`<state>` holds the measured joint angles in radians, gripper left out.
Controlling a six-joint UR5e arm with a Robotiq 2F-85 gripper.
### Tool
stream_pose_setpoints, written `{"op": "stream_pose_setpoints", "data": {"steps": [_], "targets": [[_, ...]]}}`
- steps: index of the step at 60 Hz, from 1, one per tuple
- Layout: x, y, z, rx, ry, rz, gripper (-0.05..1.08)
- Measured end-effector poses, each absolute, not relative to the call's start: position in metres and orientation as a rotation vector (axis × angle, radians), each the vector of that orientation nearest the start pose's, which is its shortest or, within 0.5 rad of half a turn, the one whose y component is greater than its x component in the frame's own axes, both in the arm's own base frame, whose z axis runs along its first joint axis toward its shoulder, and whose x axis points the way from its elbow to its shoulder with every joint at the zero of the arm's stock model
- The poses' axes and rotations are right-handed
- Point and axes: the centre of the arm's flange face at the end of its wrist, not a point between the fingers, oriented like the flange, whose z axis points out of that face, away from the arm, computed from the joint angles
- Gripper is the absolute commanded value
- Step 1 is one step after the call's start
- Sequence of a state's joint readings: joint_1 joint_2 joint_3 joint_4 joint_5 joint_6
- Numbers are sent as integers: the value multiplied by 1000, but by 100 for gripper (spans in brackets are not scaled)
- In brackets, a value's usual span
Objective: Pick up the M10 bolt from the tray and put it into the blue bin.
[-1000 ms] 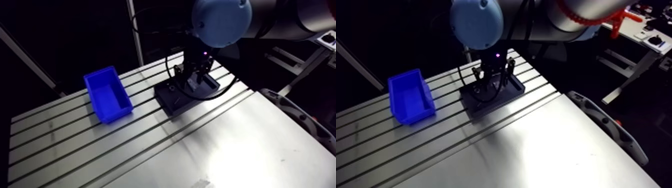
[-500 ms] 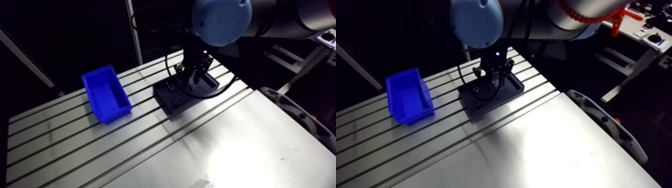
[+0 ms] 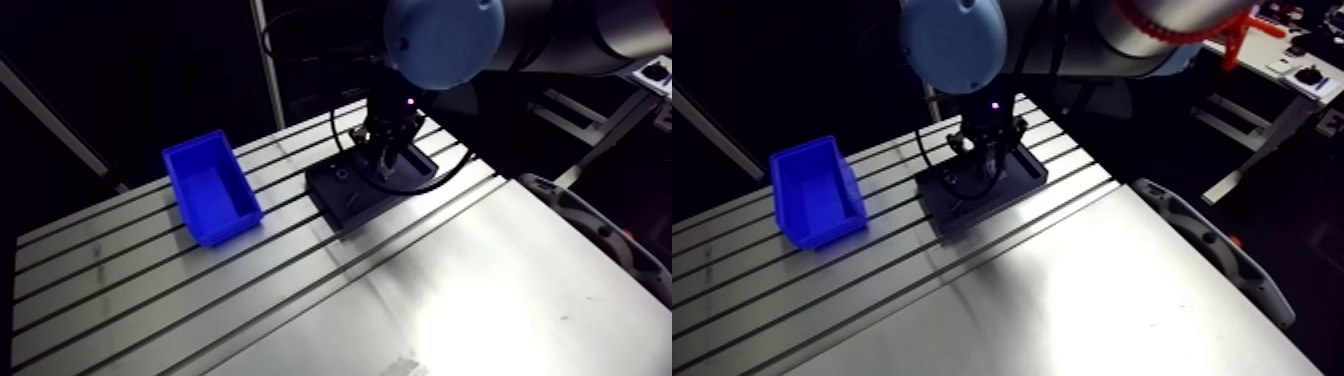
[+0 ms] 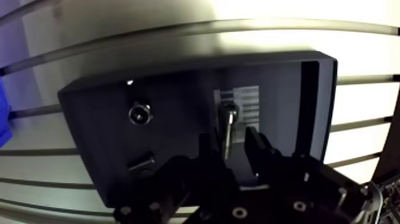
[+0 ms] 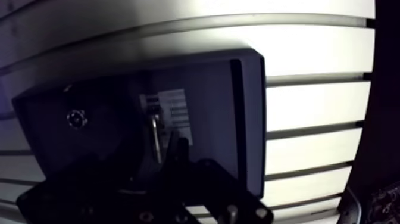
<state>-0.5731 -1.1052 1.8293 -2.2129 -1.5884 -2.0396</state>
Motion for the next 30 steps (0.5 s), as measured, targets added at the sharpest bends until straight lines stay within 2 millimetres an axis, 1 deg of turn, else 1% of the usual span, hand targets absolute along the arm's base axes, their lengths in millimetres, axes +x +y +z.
{"op": "stream_pose_setpoints", "data": {"steps": [8,24,30], "targets": [[-555,201,175,158,3057,-40,65],[-554,201,173,157,3054,-42,66],[-554,201,173,157,3053,-43,68]]}}
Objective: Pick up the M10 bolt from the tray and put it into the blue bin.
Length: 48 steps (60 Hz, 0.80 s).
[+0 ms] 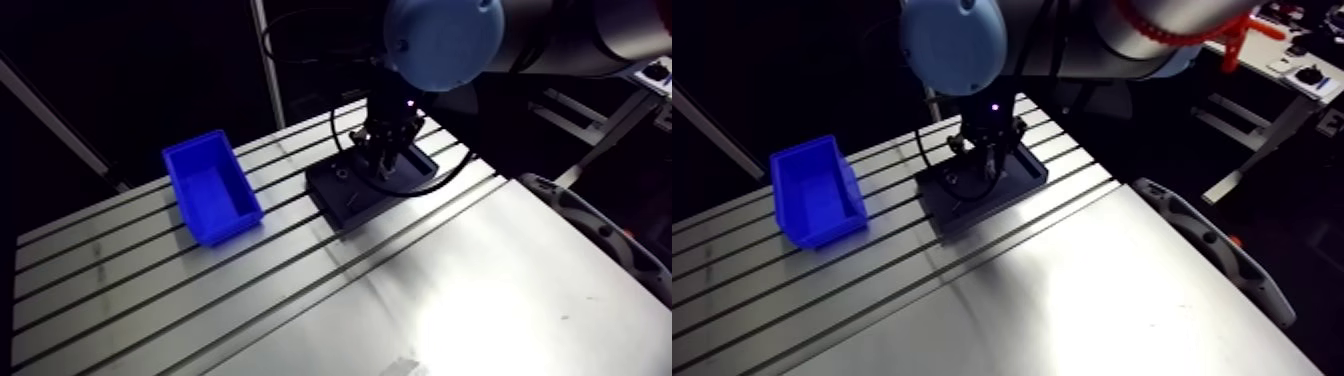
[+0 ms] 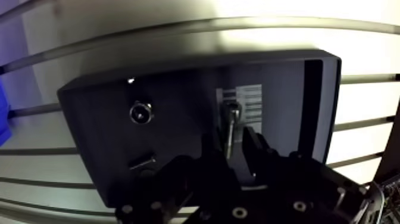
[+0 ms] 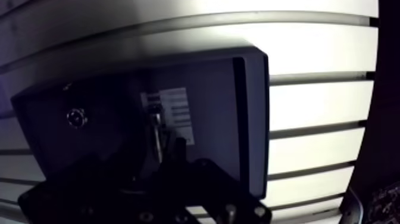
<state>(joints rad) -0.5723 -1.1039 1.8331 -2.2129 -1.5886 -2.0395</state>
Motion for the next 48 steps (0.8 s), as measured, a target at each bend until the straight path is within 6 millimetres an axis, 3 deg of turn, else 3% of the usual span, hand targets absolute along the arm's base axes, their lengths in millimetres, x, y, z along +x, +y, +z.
{"op": "stream_pose_setpoints", "data": {"steps": [48], "targets": [[-554,200,172,155,3051,-44,73]]}}
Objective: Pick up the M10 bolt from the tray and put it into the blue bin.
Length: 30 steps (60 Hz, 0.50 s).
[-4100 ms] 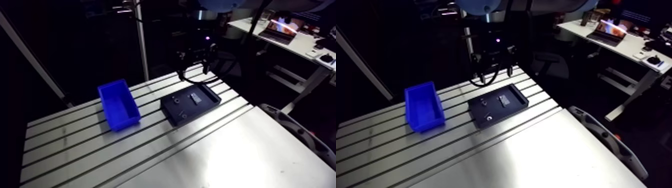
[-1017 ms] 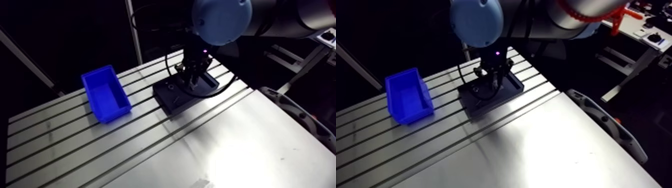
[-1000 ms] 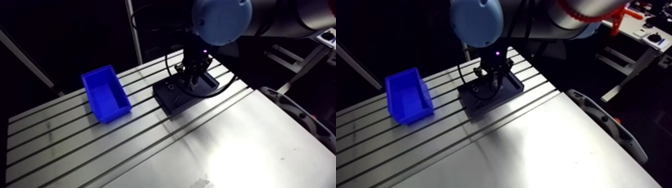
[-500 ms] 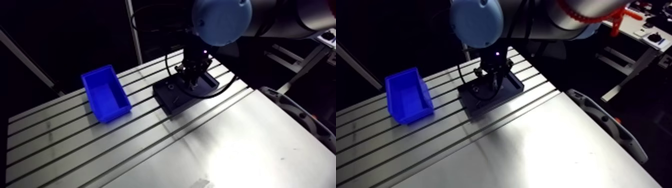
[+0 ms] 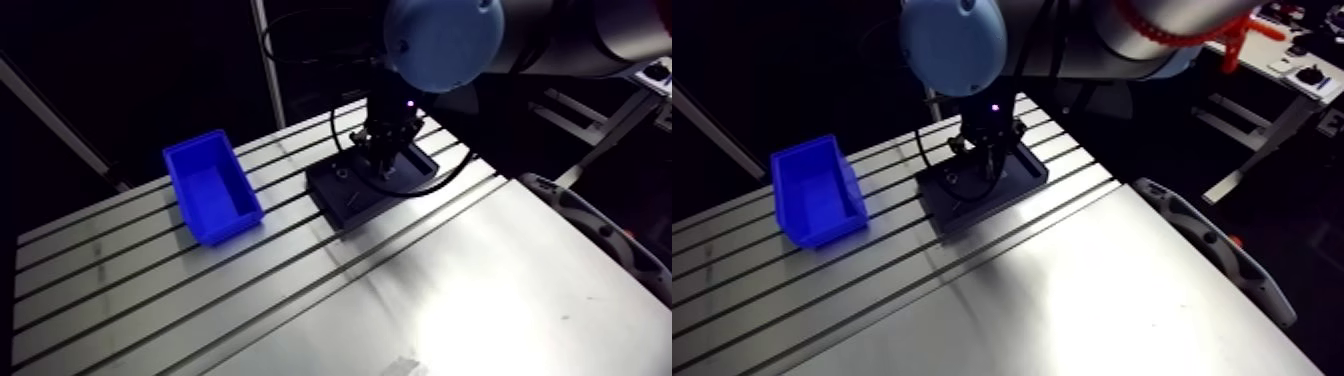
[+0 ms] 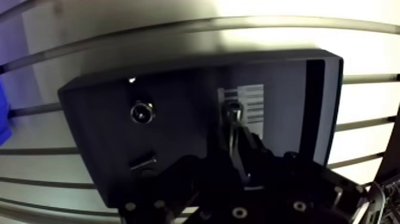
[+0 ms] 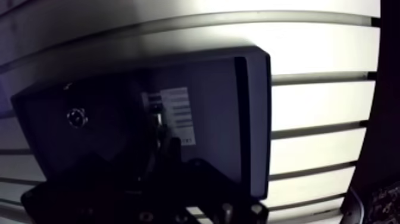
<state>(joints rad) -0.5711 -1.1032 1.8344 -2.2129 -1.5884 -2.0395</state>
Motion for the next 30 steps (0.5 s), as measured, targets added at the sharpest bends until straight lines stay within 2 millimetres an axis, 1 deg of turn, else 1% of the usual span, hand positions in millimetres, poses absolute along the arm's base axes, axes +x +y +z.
{"op": "stream_pose_setpoints", "data": {"steps": [15,19,22,30], "targets": [[-554,200,169,154,3047,-47,74],[-554,200,169,155,3046,-47,78],[-554,200,169,155,3046,-47,78],[-554,201,169,156,3047,-46,88]]}}
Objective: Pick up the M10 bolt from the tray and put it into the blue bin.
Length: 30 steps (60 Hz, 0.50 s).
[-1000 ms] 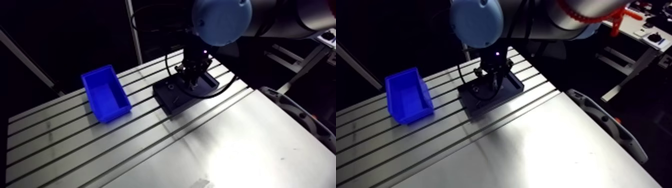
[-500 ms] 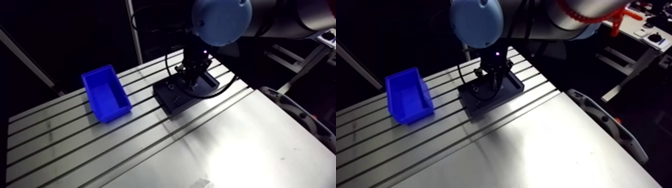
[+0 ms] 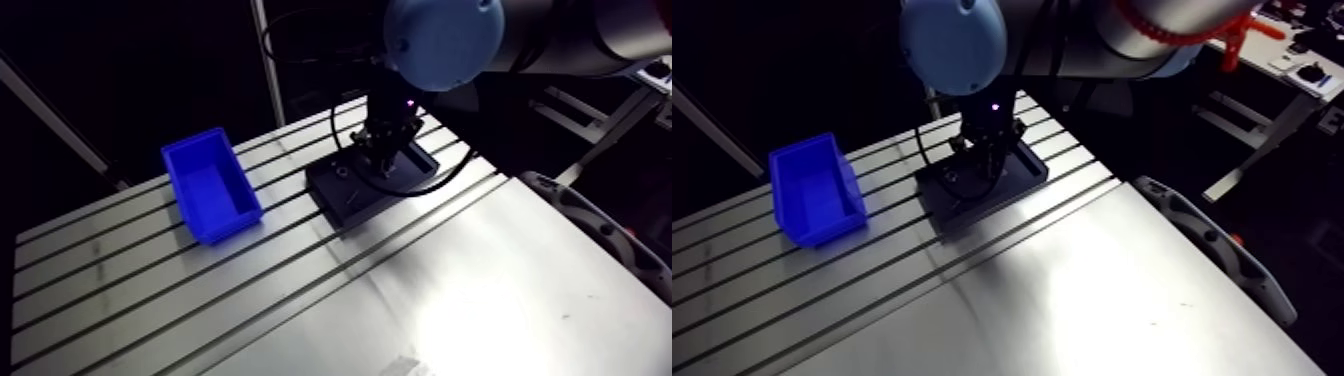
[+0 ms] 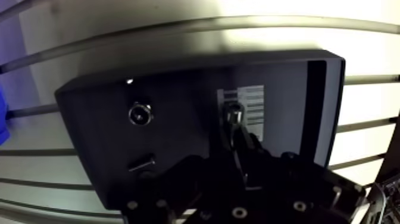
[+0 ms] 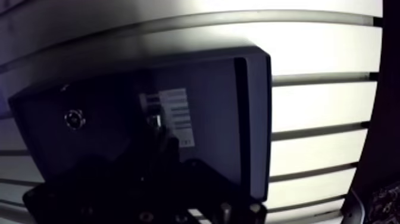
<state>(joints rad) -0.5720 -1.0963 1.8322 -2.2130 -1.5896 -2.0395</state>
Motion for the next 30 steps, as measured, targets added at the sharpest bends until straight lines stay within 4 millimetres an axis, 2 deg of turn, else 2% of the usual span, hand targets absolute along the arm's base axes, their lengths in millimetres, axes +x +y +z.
{"op": "stream_pose_setpoints", "data": {"steps": [15,30], "targets": [[-555,201,169,158,3047,-47,104],[-556,200,174,158,3055,-48,107]]}}
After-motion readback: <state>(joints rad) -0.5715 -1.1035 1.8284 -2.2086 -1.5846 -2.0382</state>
